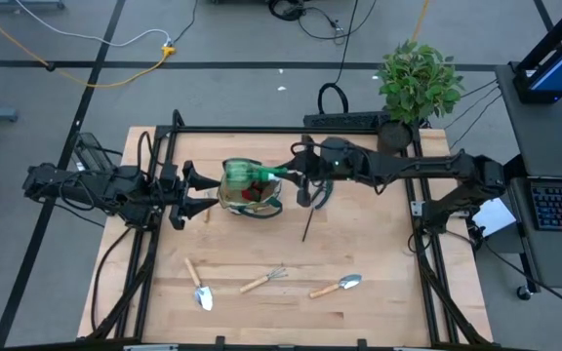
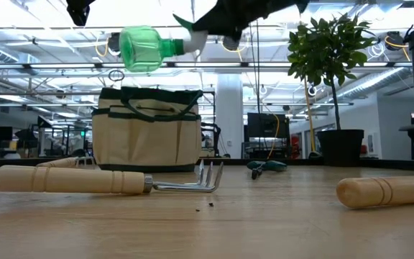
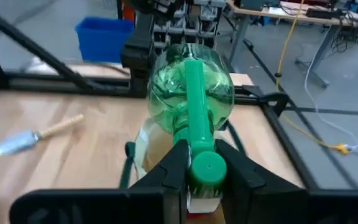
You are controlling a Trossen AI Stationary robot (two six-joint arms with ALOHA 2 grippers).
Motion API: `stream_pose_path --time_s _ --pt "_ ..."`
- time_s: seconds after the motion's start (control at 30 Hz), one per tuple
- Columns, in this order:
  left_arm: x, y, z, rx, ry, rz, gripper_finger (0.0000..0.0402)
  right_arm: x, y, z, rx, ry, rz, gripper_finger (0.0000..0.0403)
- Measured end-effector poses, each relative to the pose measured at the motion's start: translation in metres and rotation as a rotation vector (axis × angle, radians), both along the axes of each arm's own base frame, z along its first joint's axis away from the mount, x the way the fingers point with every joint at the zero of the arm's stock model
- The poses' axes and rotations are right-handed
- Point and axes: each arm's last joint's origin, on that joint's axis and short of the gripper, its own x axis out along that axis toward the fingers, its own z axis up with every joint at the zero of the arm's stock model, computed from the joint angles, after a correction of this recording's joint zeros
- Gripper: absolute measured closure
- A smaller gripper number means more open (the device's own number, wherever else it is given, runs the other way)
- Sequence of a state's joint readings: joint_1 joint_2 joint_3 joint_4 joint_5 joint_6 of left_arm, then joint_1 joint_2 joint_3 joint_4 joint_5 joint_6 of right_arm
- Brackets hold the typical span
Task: Pick & Place Garden tools in Gardening bag
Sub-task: Put the green spray bottle into the gardening bag
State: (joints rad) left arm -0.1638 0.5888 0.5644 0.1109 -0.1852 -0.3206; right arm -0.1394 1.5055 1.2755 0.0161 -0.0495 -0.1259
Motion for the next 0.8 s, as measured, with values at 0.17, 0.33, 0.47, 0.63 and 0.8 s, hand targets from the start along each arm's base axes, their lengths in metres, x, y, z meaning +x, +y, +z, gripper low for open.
stream_pose_path --time_s 0.17,0.33,0.47,0.63,0.8 --pt "-0.001 0.0 0.007 -0.006 -0.067 0.0 0.0135 0.006 0.006 0.009 -0.185 0.139 0.015 0.0355" --pt "-0.005 0.001 0.018 0.024 -0.179 0.009 0.0135 0.017 0.015 0.006 -0.431 0.198 0.024 0.0355" --pt "-0.009 0.002 0.025 0.036 -0.26 0.021 0.0135 0.03 0.027 -0.001 -0.672 0.262 0.075 0.0355" --pt "-0.012 0.002 0.028 0.026 -0.286 0.035 0.0135 0.045 0.044 -0.014 -1.018 0.358 0.177 0.0355" --pt "-0.012 0.003 0.028 0.023 -0.286 0.043 0.0135 0.054 0.057 -0.022 -1.301 0.389 0.268 0.0355"
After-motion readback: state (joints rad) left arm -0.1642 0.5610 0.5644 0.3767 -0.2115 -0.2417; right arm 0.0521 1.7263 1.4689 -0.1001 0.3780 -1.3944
